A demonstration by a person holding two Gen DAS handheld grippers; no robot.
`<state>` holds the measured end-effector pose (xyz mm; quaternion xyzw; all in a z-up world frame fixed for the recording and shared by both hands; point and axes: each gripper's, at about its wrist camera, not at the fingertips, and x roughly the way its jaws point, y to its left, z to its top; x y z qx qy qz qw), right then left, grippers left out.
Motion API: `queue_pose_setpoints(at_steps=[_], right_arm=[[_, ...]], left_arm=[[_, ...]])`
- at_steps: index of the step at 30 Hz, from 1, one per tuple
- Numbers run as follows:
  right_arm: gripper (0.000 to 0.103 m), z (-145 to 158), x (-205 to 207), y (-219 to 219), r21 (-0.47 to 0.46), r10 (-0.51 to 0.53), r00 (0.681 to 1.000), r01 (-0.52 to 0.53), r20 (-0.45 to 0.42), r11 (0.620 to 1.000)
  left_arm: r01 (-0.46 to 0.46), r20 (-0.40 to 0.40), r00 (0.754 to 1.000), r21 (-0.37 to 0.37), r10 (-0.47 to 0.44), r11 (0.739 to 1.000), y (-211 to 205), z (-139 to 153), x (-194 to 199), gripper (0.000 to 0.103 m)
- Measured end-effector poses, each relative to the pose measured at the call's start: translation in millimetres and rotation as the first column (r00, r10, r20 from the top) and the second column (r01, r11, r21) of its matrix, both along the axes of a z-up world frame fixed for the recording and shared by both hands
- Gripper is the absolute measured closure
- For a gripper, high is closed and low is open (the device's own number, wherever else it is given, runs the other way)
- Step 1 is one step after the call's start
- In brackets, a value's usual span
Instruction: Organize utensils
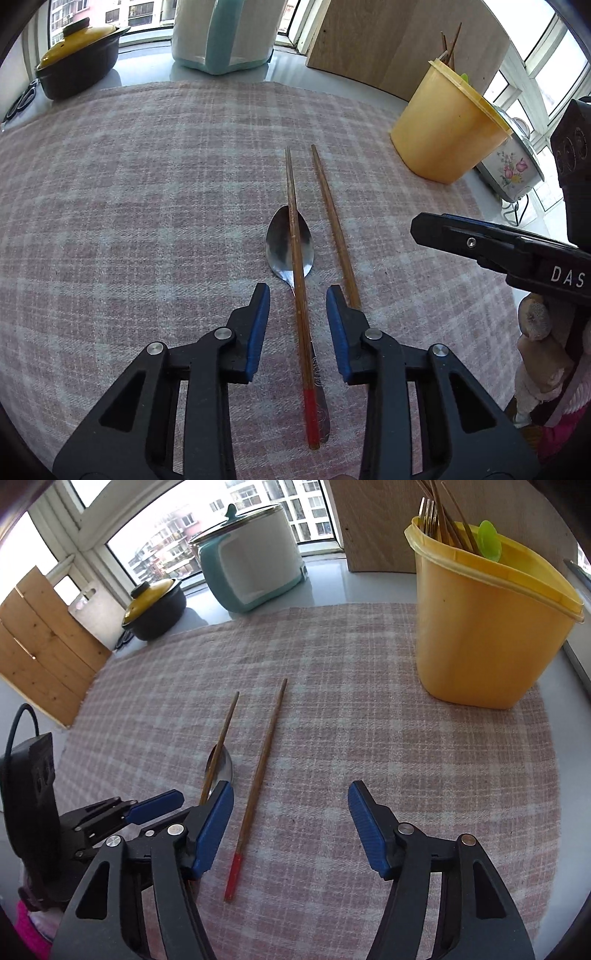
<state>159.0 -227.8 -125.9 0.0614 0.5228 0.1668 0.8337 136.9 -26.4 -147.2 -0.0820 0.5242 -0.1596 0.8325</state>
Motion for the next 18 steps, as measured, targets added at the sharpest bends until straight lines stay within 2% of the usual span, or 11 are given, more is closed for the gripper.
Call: queue_pose_setpoints(at_steps=[6,12,18], right_arm=[[0.066,-19.2,20.1,7.1,0.027,0.011,0.996,-0.009,-0.085,1.0],[0.076,-29.1,31.3,19.1,0.023,0.033,0.992,-0.03,-0.119,0.999],[0.079,-36.4,39.4,28.8,0.01,0.048,0.989,-0.048,-0.141,0.999]], left_arm=[[-0.003,-0.012,1.0,0.003,0.003,1.0,-0.2,-6.0,3.7,0.074],[-0.005,-0.023,1.0,0.008,0.006,1.0,0.7,-11.4,5.5,0.075],[-0.023,-0.026,0.999,0.006,0.023,1.0,4.5,-14.3,9.0,0.089]])
